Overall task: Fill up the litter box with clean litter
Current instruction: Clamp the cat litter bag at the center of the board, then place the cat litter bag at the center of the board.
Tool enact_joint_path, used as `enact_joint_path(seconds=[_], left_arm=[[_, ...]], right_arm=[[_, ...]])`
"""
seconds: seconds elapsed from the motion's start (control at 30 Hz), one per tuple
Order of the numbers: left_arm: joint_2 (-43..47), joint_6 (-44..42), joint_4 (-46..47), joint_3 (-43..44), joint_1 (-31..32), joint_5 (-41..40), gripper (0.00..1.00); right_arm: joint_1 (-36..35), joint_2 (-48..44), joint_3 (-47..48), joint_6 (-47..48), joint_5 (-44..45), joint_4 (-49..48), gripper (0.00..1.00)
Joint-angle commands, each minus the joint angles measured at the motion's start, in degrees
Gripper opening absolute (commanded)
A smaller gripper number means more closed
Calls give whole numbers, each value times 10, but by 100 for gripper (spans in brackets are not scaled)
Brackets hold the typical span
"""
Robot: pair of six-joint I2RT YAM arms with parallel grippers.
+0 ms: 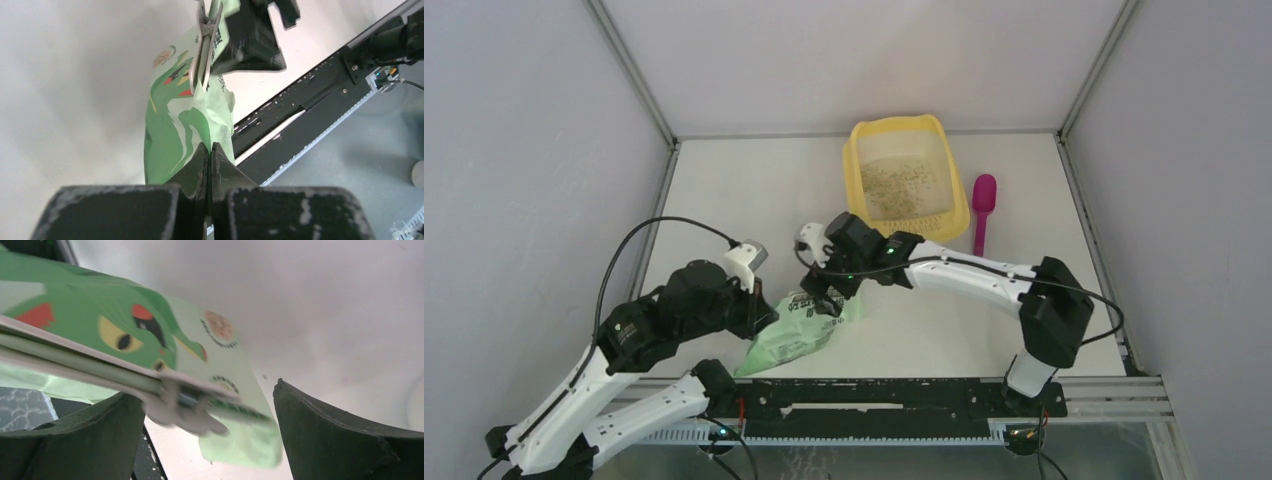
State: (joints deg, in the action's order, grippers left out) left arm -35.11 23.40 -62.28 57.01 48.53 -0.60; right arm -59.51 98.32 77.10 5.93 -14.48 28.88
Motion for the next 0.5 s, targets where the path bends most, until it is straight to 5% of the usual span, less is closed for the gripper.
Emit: enact_joint_path(seconds=[0.0,0.27,0.47], left_arm=[[-10,-24,170,68,3,39,0],[-52,-27,250,43,2,58,0],[-112,-40,318,94,2,98,0]], right_arm=[[50,-110,-51,-56,8,-90,99],[167,-240,-126,-115,-52,-136,99],[260,-294,-140,-182,8,-111,99]])
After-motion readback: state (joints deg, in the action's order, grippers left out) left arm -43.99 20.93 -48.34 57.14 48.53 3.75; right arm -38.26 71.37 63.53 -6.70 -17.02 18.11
